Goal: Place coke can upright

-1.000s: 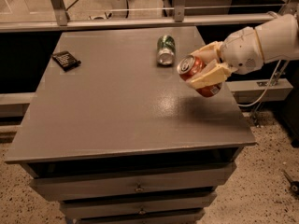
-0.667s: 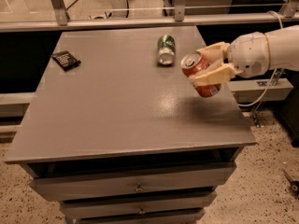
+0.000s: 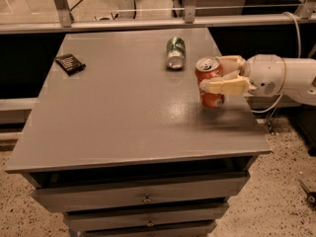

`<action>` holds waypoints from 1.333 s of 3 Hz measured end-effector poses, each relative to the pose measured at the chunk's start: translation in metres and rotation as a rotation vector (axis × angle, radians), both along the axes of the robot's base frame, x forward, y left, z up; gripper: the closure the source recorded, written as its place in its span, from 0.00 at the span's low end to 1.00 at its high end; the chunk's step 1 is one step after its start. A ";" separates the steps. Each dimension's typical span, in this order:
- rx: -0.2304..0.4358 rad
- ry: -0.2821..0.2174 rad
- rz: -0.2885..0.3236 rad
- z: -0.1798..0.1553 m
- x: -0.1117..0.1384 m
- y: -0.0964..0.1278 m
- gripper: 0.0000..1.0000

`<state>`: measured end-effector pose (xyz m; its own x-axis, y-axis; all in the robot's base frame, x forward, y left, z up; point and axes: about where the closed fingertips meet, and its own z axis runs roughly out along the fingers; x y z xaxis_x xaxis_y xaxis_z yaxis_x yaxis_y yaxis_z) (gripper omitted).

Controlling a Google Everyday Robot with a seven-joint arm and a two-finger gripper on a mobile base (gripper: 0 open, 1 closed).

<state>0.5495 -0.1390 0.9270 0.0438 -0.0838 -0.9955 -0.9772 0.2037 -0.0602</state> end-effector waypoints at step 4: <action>0.095 -0.042 0.036 -0.030 0.001 -0.018 0.38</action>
Offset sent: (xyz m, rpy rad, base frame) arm -0.0017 -0.0239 -0.0379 0.1094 -0.0509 0.0358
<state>0.5501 -0.1571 0.8971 0.0870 0.0138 -0.9961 -0.9811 0.1749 -0.0833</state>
